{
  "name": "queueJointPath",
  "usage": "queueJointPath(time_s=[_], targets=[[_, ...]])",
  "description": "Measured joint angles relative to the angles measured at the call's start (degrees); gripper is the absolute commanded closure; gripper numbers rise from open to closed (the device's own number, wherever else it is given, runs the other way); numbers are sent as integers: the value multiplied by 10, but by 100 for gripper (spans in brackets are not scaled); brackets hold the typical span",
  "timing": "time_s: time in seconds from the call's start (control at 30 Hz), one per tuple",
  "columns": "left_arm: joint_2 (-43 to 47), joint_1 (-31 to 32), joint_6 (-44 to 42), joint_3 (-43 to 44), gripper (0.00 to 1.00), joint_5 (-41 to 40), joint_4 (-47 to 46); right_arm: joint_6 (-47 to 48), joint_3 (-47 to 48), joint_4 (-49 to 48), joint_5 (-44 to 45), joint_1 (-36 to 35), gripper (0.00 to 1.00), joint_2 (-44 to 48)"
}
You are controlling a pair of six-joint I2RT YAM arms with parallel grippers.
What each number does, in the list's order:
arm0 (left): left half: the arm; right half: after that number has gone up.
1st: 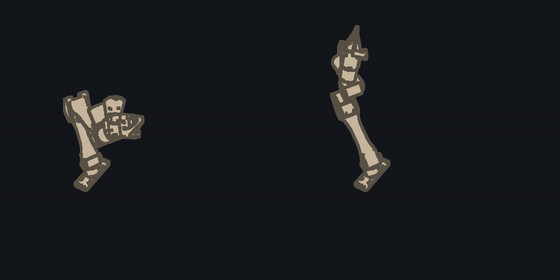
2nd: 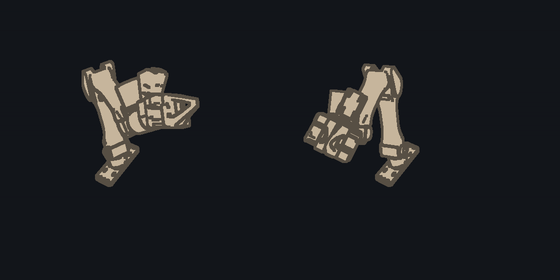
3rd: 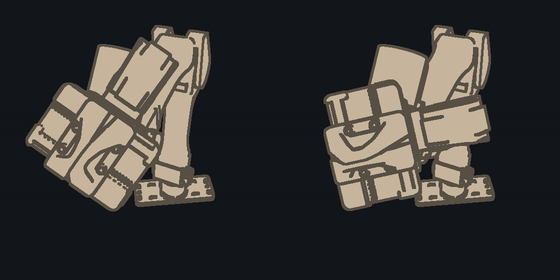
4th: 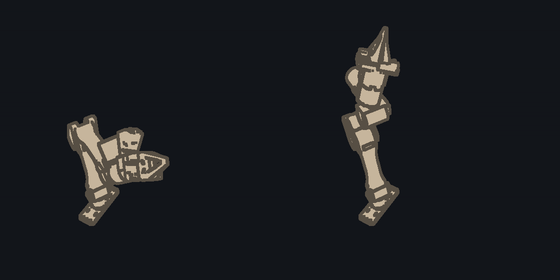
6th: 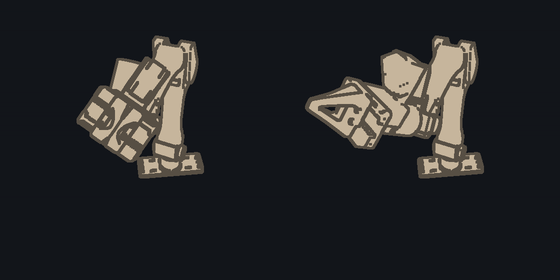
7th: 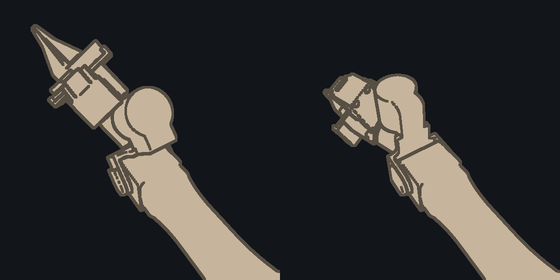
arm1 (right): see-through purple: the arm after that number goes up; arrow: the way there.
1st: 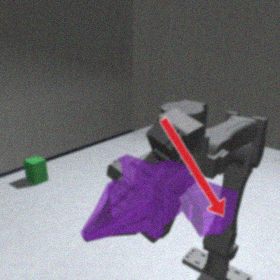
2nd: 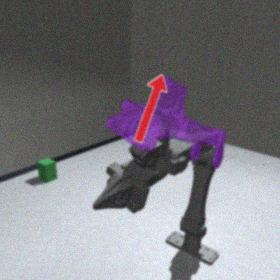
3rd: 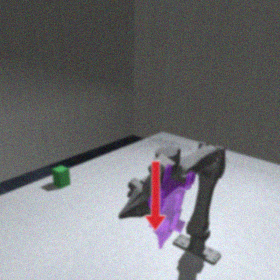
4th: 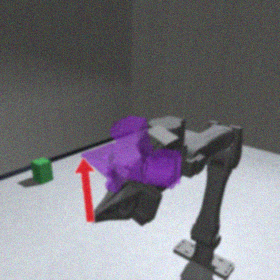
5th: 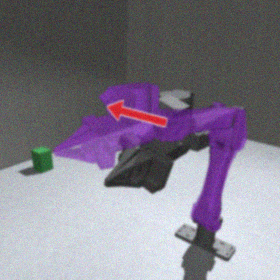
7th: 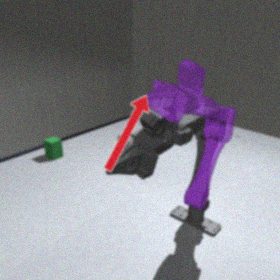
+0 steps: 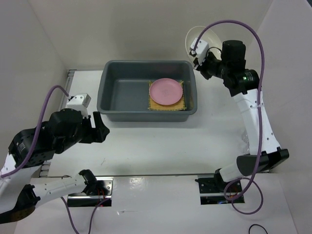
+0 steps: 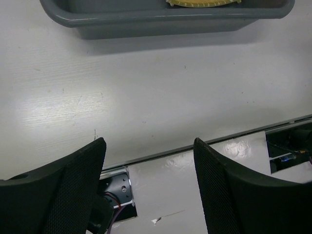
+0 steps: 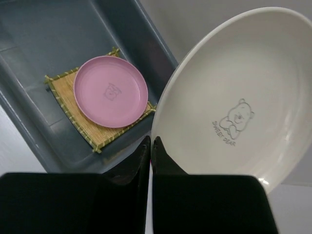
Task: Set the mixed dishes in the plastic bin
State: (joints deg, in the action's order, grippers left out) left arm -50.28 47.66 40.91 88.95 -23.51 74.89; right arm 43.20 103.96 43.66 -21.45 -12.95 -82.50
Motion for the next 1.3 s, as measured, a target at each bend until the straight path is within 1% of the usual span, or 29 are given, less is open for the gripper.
queueJointPath(time_s=[0.07,0.13,0.2,0.23,0.33,0.47,0.57,0.73,0.97,1.3], targets=[[9,0,0,-8,19,-3,1,-1,31,14,9,-9,100,-24],[22,0,1,-18,18,-5,0,1,41,21,35,-26,100,-52],[30,0,1,-29,18,-9,1,3,41,37,59,-62,100,-81],[32,0,1,-35,16,-12,2,4,40,45,69,-83,100,-94],[31,0,1,-50,15,-18,1,9,34,57,82,-140,100,-134],[34,0,1,-62,10,-25,1,17,32,66,96,-177,100,-174],[45,0,1,-68,8,-32,1,20,32,66,104,-183,100,-195],[68,0,1,-72,7,-41,1,30,32,65,118,-186,100,-243],[69,0,0,-72,5,-49,1,40,31,63,133,-200,100,-323],[96,0,0,-83,4,-47,1,45,13,8,186,-201,100,-368]])
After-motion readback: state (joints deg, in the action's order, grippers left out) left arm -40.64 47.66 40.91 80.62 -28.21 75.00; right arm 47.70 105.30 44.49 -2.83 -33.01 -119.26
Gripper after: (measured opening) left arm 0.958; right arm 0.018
